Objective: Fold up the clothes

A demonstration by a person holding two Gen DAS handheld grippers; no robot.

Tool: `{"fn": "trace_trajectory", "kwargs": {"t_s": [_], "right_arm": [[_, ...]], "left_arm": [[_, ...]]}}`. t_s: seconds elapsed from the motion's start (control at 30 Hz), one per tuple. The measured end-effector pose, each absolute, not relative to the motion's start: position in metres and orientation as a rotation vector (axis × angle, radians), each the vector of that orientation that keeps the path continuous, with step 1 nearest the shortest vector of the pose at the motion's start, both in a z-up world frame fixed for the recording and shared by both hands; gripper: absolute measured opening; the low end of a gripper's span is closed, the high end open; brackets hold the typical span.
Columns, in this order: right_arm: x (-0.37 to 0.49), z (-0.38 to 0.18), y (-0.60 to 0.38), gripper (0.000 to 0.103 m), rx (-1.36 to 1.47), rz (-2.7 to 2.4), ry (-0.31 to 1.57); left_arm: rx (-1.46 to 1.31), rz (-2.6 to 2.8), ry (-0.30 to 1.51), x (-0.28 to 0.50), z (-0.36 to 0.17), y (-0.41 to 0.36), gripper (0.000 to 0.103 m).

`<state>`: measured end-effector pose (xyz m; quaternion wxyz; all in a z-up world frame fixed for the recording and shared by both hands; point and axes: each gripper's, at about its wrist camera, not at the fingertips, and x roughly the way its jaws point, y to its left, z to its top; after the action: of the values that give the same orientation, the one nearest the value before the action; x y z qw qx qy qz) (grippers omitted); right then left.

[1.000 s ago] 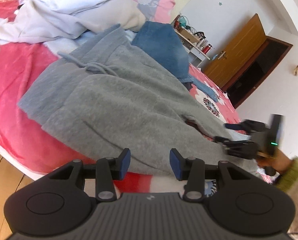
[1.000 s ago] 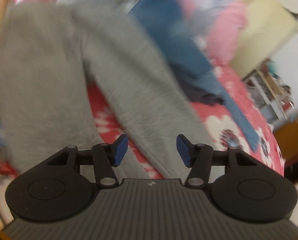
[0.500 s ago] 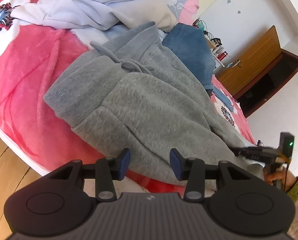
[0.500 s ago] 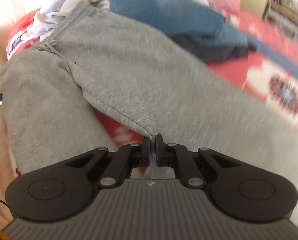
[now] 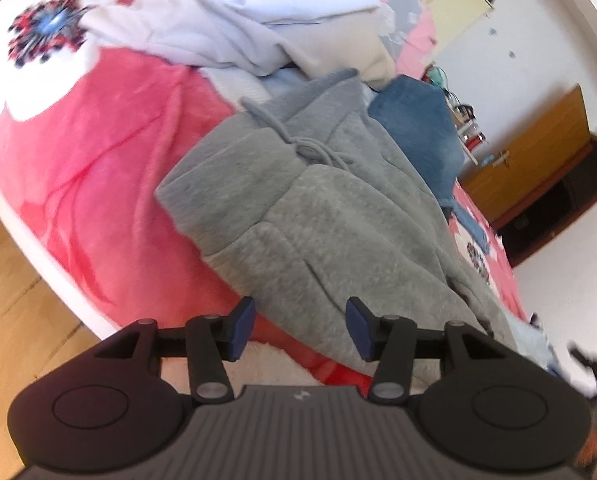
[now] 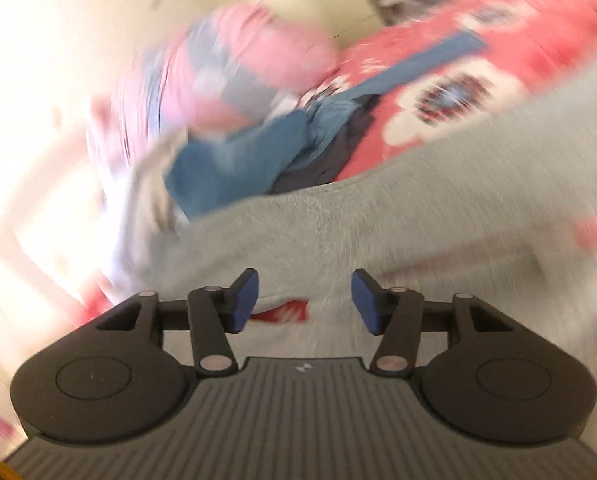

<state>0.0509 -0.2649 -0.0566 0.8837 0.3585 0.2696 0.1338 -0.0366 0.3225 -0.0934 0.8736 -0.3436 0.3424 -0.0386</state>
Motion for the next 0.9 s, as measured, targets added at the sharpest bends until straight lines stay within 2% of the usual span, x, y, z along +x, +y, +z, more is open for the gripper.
{"fn": "trace_trajectory", "kwargs": {"t_s": [0.03, 0.13, 0.4, 0.5, 0.63, 0.73, 0.9], "right_arm": [[0.031, -0.066, -0.273, 0.061, 0.844, 0.274, 0.541], [-0.028, -0.099, -0.290, 0.063, 1.069, 0.240, 0.477], [-0.114, -0.127, -0.328, 0.064, 1.231, -0.004, 0.371], [-0.126, -0.127, -0.328, 0.064, 1.215, 0.002, 0.340], [-0.126, -0.137, -0.327, 0.064, 1.229, 0.022, 0.364], [-0.122, -0.145, -0.326, 0.064, 1.255, 0.041, 0.388], [-0.119, -0.151, -0.324, 0.064, 1.262, 0.064, 0.401]], "left_arm": [[-0.749, -0.091, 0.713, -0.037, -0.096, 0.324, 0.053], [-0.825, -0.155, 0.716, -0.031, -0.104, 0.324, 0.059], [-0.857, -0.056, 0.666, -0.020, -0.105, 0.313, 0.055], [-0.873, 0.000, 0.621, -0.023, -0.104, 0.312, 0.053], [-0.896, 0.064, 0.548, -0.027, -0.101, 0.311, 0.036], [-0.873, 0.010, 0.422, -0.037, -0.085, 0.308, 0.036], [-0.846, 0.019, 0.492, -0.027, -0.094, 0.309, 0.040]]}}
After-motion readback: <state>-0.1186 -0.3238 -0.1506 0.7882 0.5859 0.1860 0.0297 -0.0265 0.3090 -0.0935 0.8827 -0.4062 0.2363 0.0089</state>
